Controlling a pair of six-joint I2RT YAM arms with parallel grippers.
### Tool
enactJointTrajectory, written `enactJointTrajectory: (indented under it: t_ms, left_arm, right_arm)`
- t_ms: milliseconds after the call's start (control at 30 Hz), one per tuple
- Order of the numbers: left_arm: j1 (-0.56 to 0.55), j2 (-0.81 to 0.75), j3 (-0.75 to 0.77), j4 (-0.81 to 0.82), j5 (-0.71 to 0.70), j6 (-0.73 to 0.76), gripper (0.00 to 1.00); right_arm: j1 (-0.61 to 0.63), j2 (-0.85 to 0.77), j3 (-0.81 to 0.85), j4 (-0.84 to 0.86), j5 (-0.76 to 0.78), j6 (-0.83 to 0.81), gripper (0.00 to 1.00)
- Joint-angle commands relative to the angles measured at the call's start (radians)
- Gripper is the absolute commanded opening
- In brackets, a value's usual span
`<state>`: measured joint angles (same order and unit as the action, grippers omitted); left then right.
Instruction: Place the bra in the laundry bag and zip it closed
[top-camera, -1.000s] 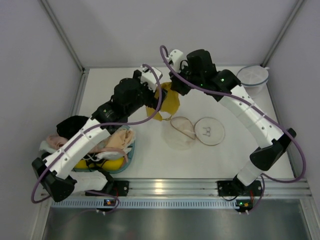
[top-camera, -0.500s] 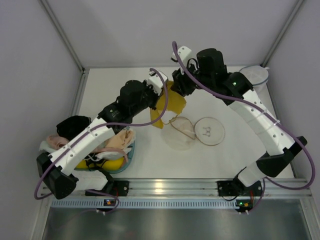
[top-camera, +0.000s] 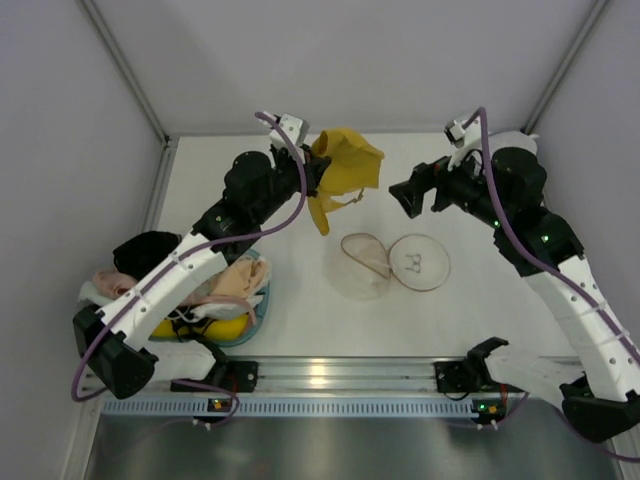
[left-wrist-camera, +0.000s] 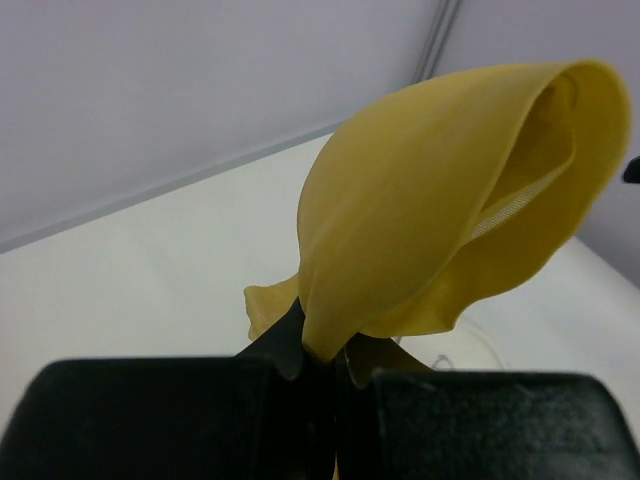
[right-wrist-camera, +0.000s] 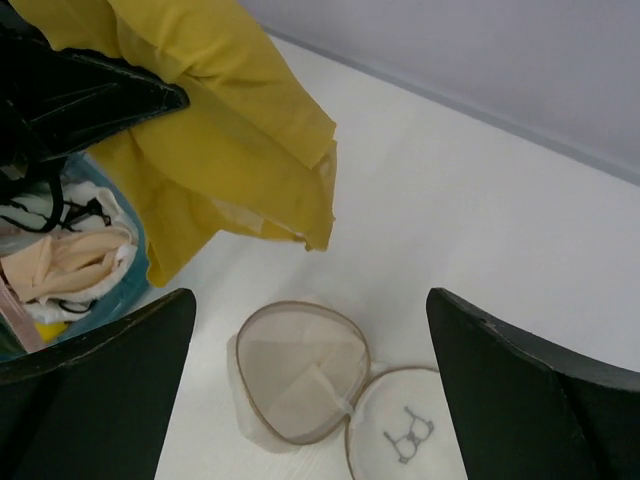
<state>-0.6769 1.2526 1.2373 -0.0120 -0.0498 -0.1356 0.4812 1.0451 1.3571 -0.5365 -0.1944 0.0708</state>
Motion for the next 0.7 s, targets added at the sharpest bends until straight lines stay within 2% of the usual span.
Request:
enactJointTrajectory:
  t_ms: [0, 133, 167, 267, 467, 567, 667]
  left_arm:
    - [-0.001, 0.007, 0.063, 0.130, 0.126, -0.117, 0.00]
    - [-0.003, 0.057, 0.082, 0.141, 0.162, -0.235, 0.00]
    - [-0.004, 0.064, 0.079, 0.145, 0.165, -0.296, 0.00]
    - [-0.024, 0.086, 0.047, 0.210, 0.159, -0.347, 0.00]
    - [-0.053, 0.149, 0.036, 0.248, 0.110, -0.348, 0.00]
    - [-0.053, 0.166, 0.019, 0.291, 0.111, -0.357, 0.00]
    - [-0.058, 0.183, 0.019, 0.305, 0.117, -0.355, 0.00]
  right_arm:
    - [-0.026, -0.054, -0.113, 0.196, 0.022, 0.046, 0.99]
    - [-0.056, -0.051, -0.174, 0.132, 0.154, 0.163, 0.99]
    - [-0.085, -0.051, -0.206, 0.110, 0.182, 0.197, 0.99]
    - [-0.175, -0.081, -0.313, 0.060, 0.239, 0.316, 0.99]
    - [-0.351, -0.192, -0.521, 0.017, 0.252, 0.408, 0.99]
    - [-0.359, -0.214, -0.600, 0.035, 0.260, 0.428, 0.99]
    - [-0.359, -0.203, -0.683, 0.090, 0.288, 0.455, 0.94]
